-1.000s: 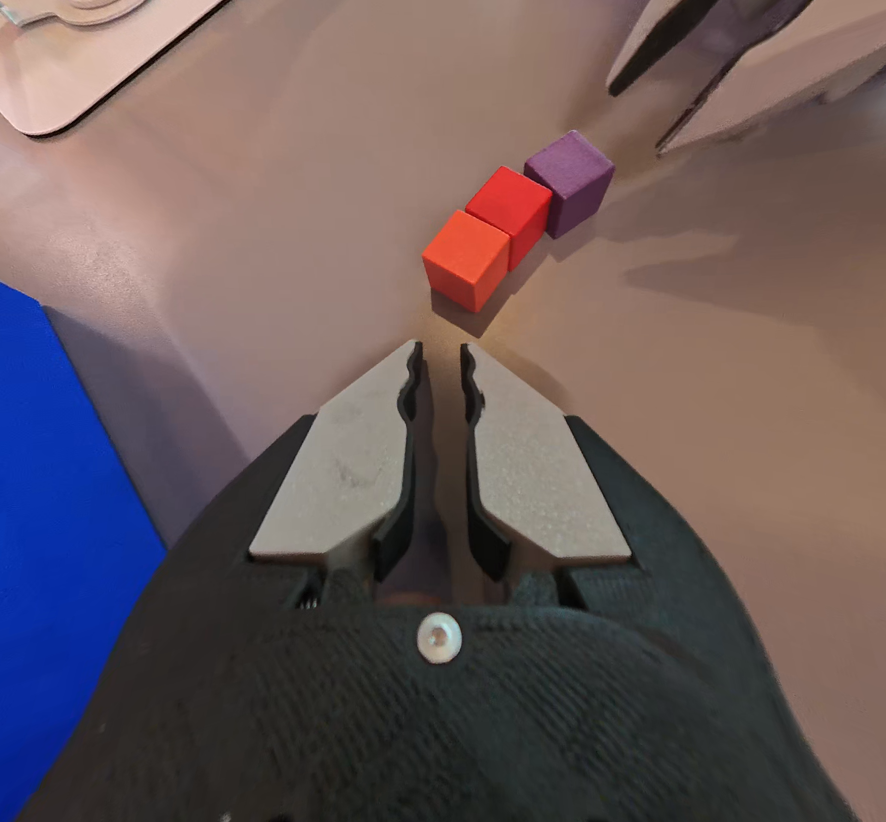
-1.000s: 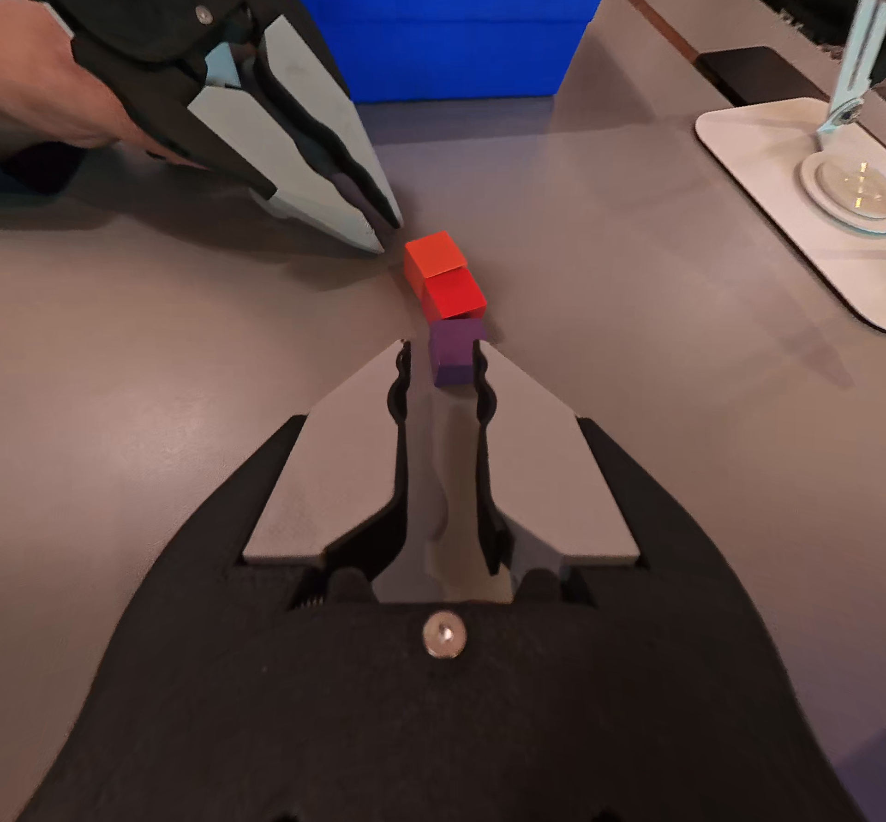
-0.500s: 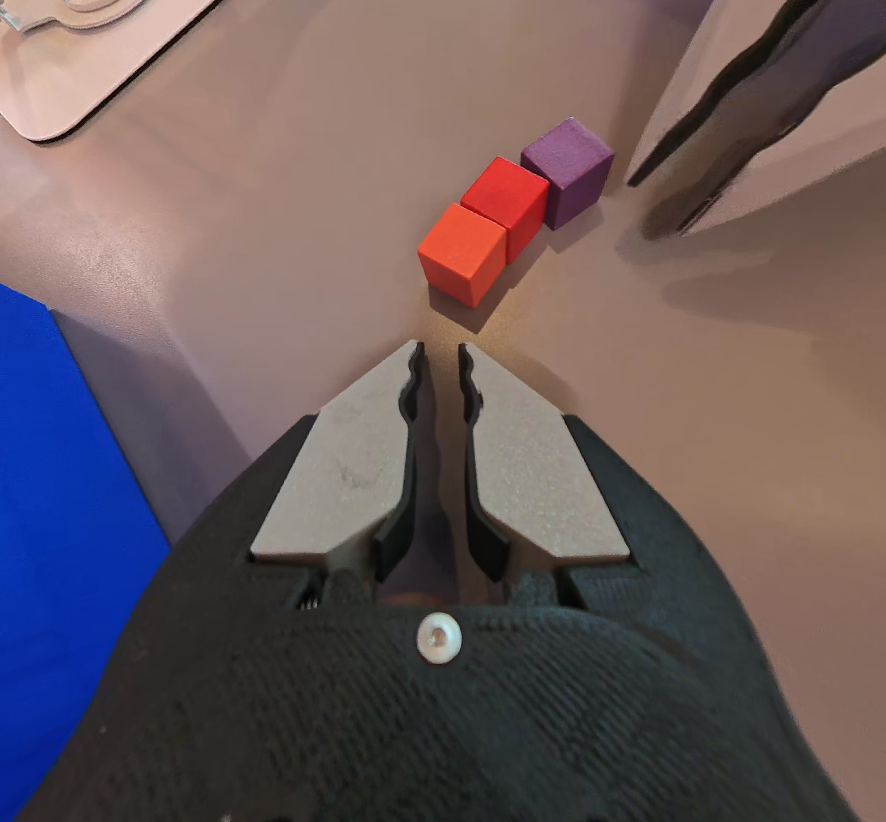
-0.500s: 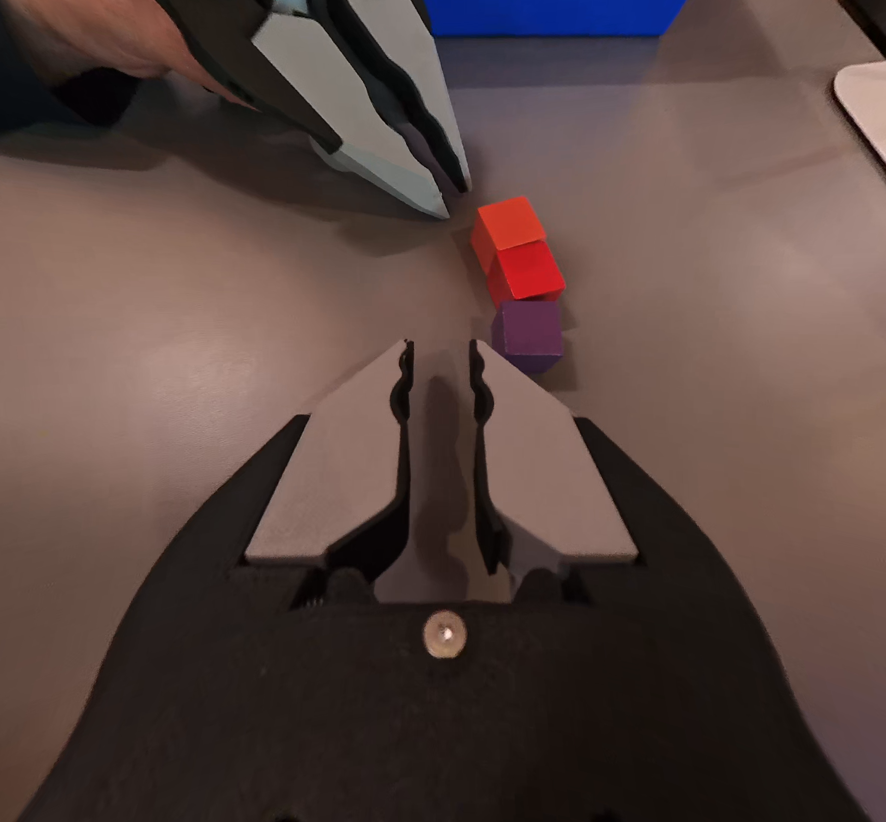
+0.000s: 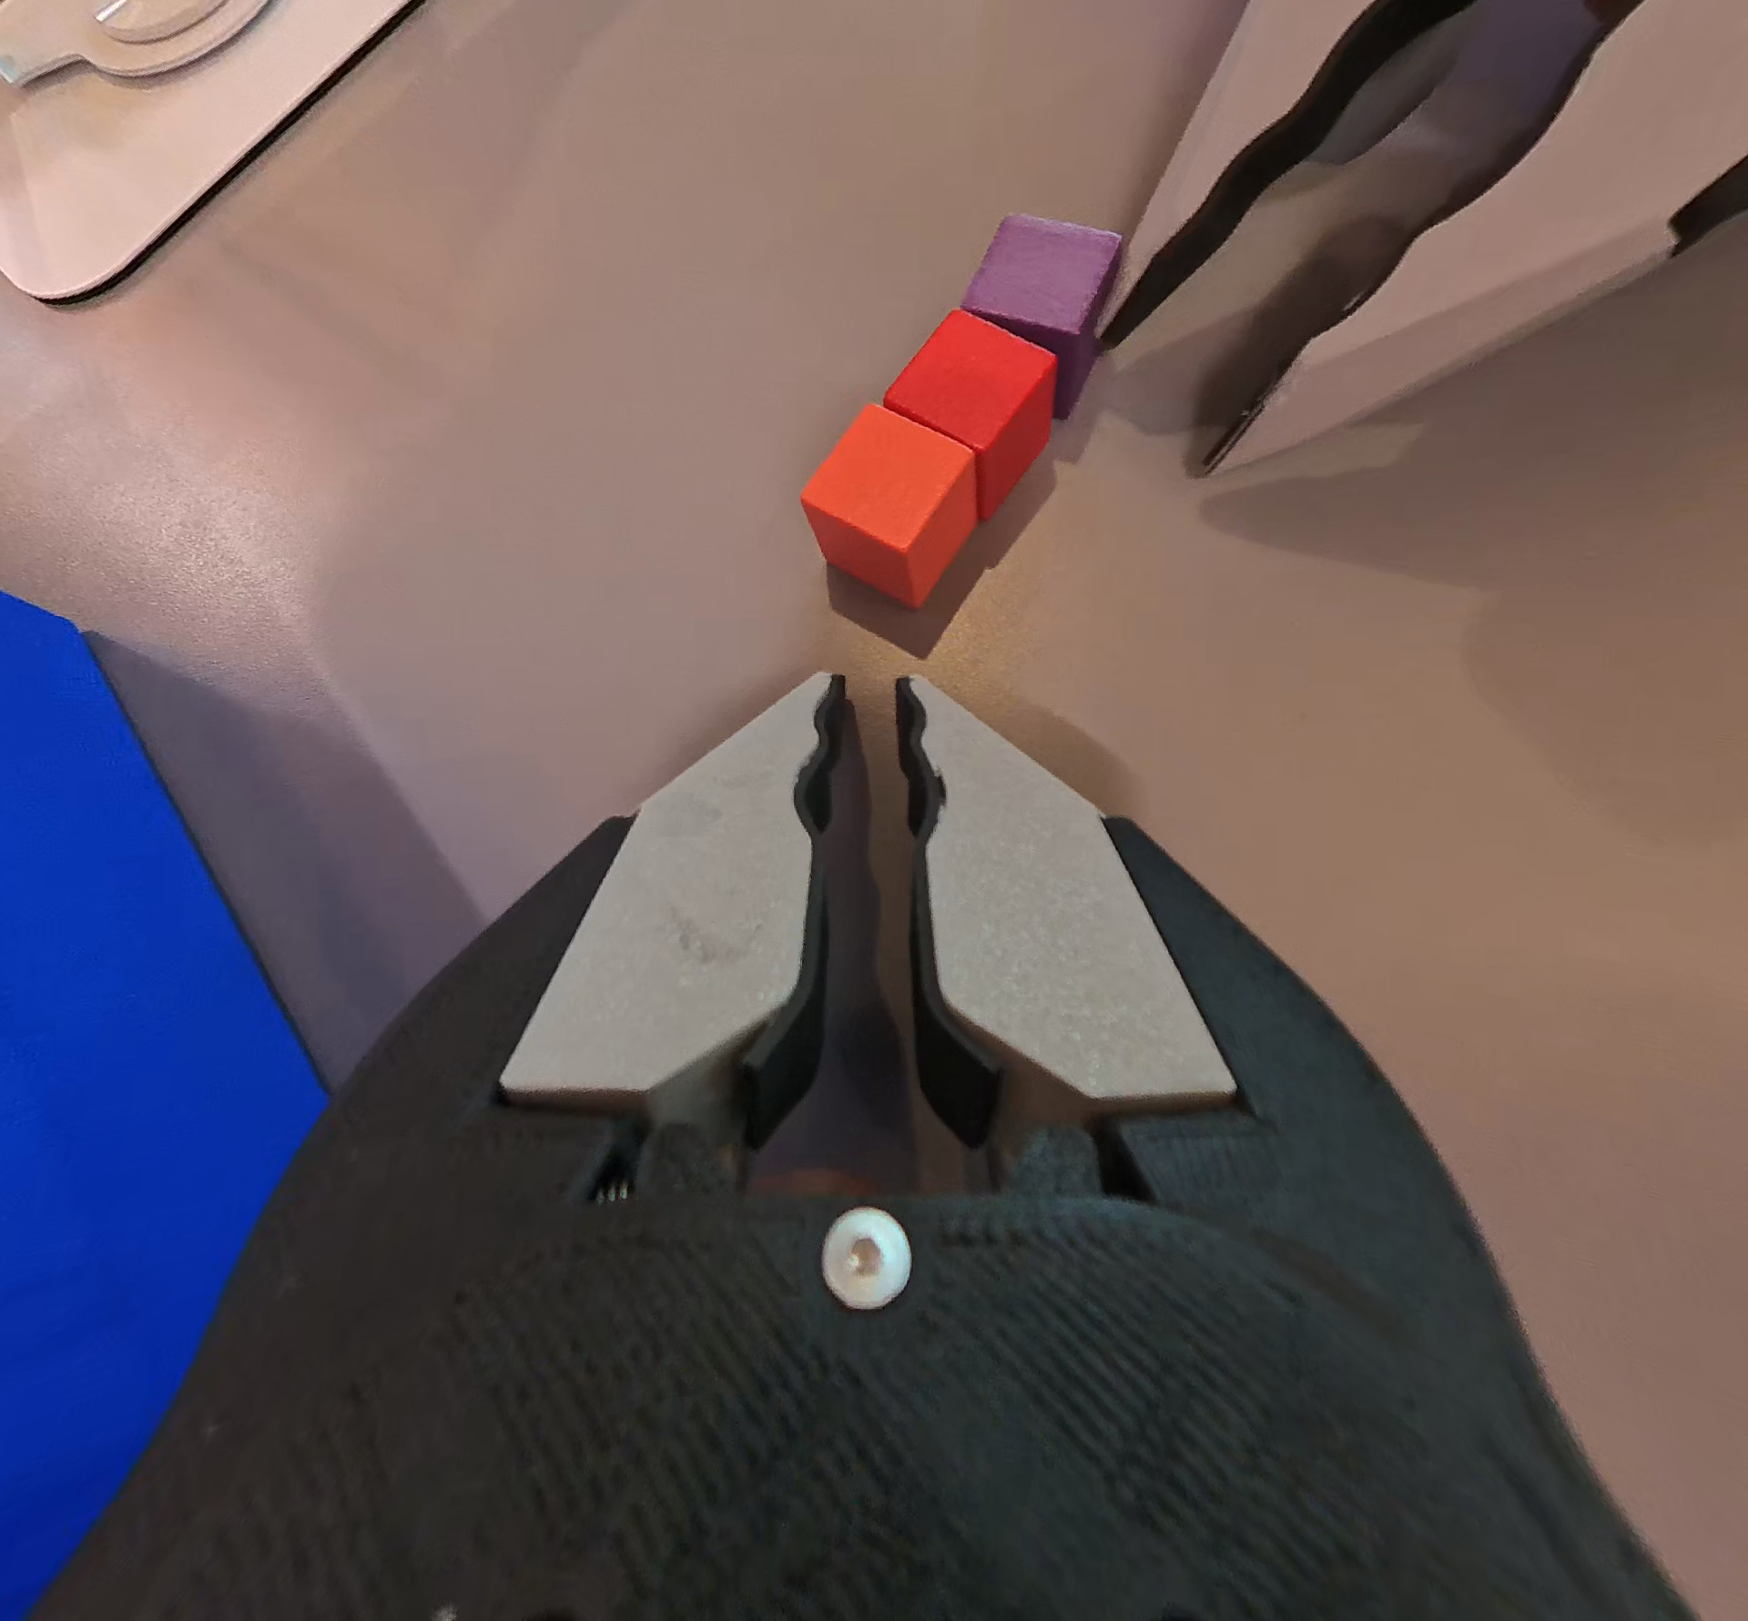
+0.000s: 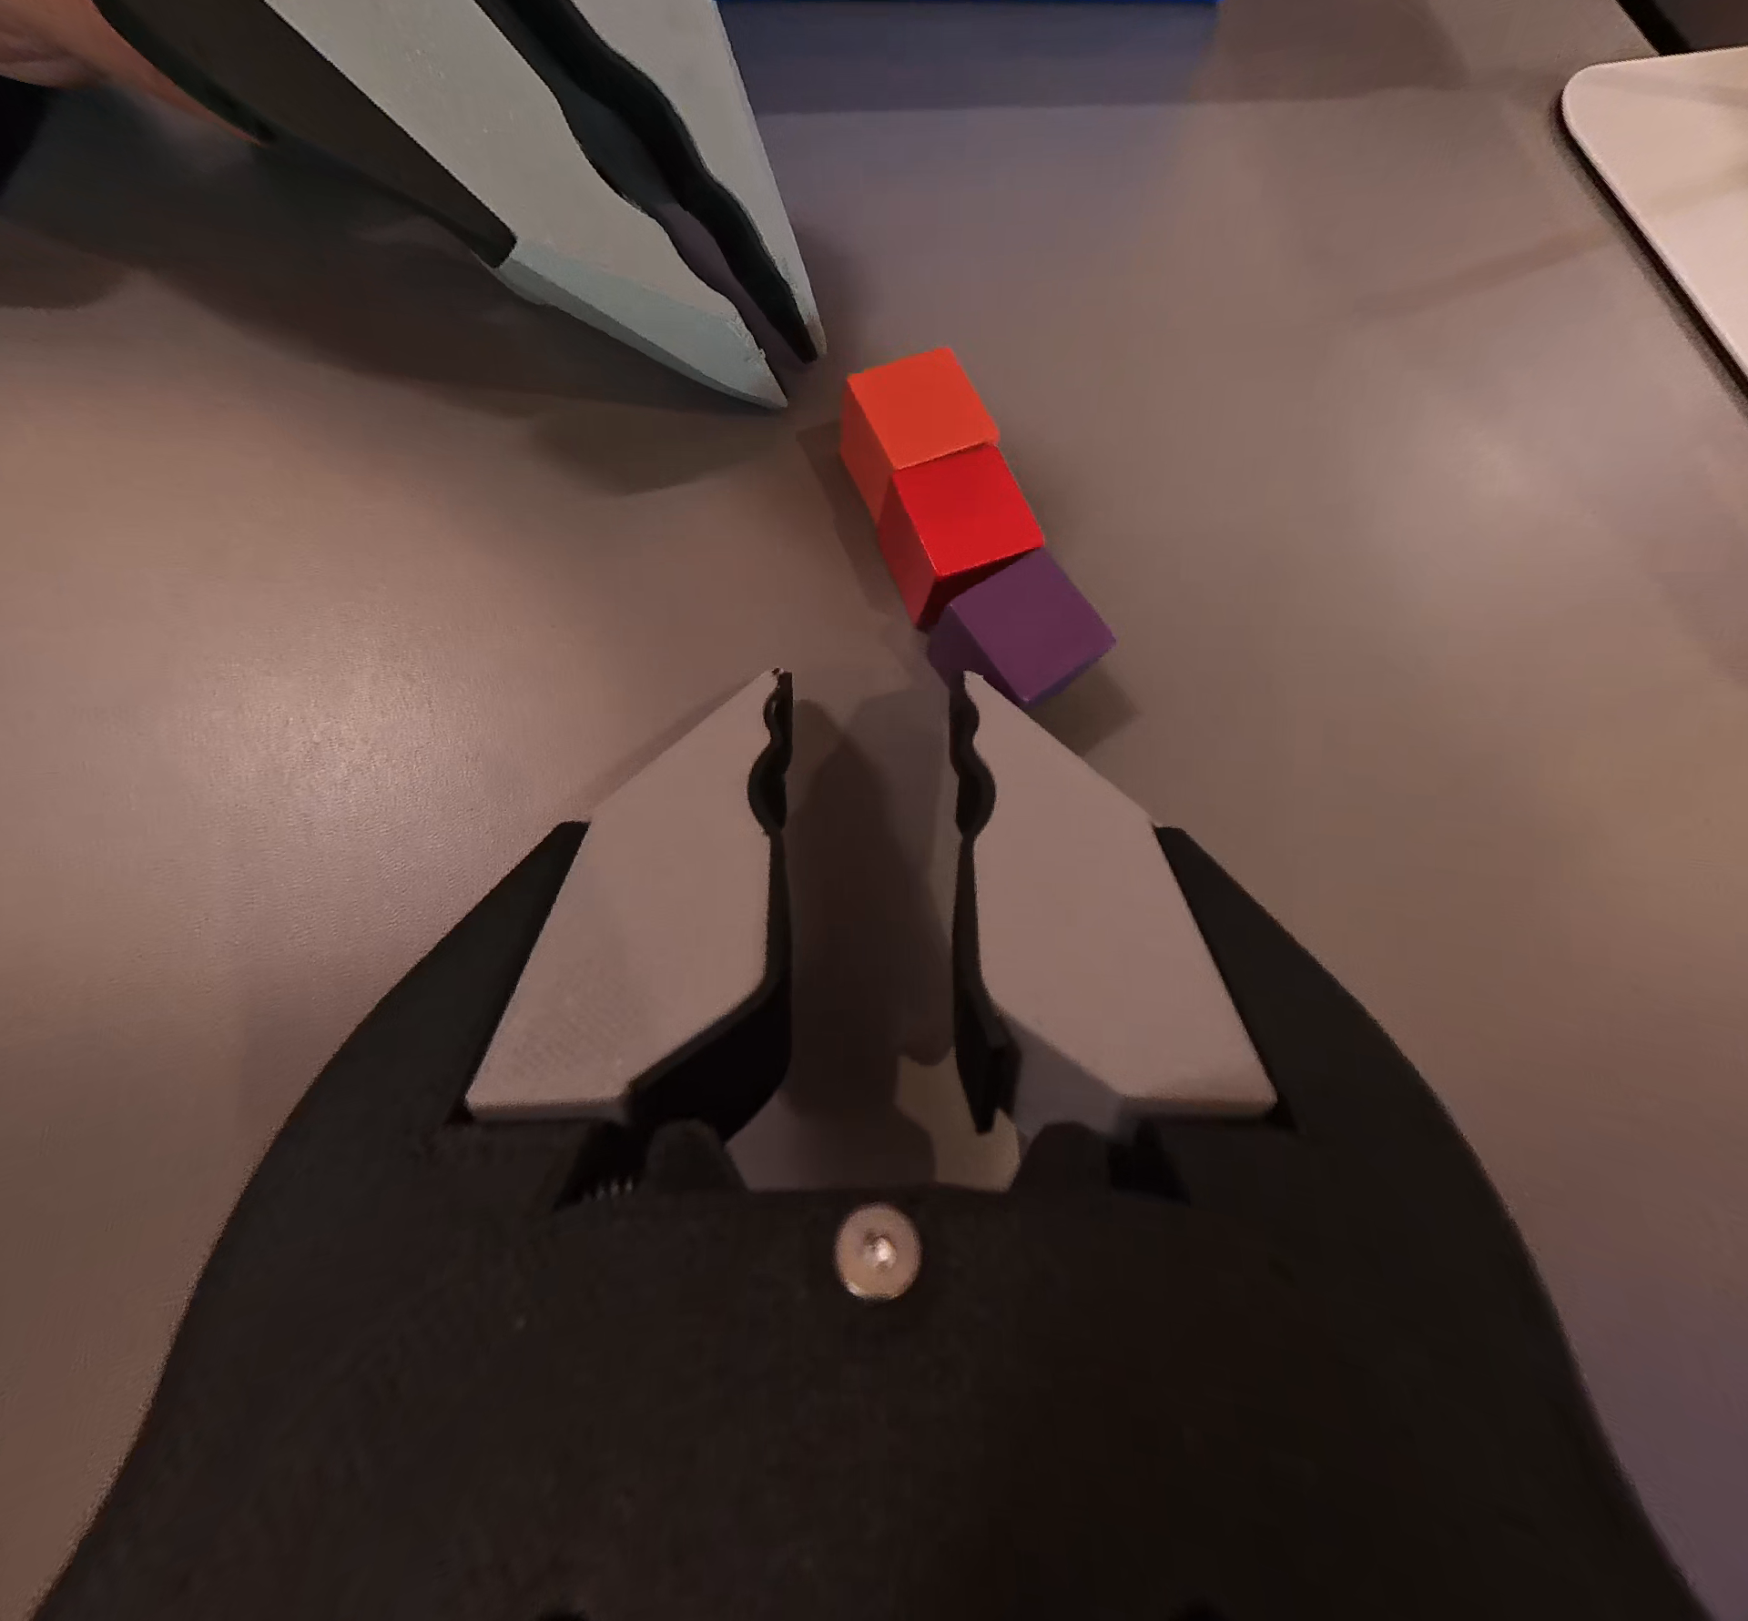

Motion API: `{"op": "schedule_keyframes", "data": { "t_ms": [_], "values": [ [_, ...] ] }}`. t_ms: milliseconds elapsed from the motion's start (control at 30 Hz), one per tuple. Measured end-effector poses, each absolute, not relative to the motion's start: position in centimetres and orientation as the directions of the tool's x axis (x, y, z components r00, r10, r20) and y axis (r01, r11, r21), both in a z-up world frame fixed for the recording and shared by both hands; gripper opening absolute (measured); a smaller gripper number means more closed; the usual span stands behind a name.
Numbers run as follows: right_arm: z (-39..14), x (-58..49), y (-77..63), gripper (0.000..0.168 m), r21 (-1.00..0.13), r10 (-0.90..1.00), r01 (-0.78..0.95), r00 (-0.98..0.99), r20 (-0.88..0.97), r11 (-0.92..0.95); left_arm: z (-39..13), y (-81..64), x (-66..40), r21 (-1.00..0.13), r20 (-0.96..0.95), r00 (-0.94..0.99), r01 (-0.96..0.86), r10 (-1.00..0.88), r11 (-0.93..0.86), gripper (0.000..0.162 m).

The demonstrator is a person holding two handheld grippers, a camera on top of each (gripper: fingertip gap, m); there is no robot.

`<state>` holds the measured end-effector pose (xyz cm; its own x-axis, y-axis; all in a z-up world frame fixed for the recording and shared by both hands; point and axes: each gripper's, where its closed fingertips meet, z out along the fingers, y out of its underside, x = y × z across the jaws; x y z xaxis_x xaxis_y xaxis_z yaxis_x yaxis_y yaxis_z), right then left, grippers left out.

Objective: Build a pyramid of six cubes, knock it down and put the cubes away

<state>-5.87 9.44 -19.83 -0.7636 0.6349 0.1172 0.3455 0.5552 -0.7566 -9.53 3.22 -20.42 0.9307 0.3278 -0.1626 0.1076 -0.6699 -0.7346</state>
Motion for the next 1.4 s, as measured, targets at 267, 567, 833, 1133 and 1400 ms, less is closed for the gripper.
{"op": "schedule_keyframes", "data": {
  "t_ms": [267, 567, 833, 1133, 1400],
  "values": [
    [-17.4, -5.7, 9.4, 0.029, -0.818, 0.637, 0.298, -0.764, 0.105, 0.492, -20.4, 3.3, -9.5, -0.734, -0.163, 0.932, 0.105, 0.325, -0.671, 0.007],
    [-17.5, -8.8, 14.3, 0.019, -0.834, 0.842, 0.466, -0.54, -0.004, 0.296, -20.5, 3.6, -10.4, -0.735, -0.134, 0.928, 0.142, 0.348, -0.662, 0.002],
    [-19.5, -9.0, 13.4, 0.012, -0.767, 0.835, 0.524, -0.55, 0.027, 0.37, -20.6, 4.2, -11.9, -0.731, -0.151, 0.906, 0.166, 0.395, -0.661, 0.0],
    [-20.1, -8.6, 12.6, 0.014, -0.744, 0.806, 0.52, -0.59, 0.043, 0.42, -20.6, 5.4, -11.9, -0.723, -0.205, 0.911, 0.104, 0.357, -0.683, 0.0],
    [-19.3, -8.5, 13.0, 0.016, -0.767, 0.81, 0.51, -0.586, 0.022, 0.39, -20.4, 5.4, -12.2, -0.731, -0.206, 0.905, 0.112, 0.373, -0.673, 0.0]
  ]
}}
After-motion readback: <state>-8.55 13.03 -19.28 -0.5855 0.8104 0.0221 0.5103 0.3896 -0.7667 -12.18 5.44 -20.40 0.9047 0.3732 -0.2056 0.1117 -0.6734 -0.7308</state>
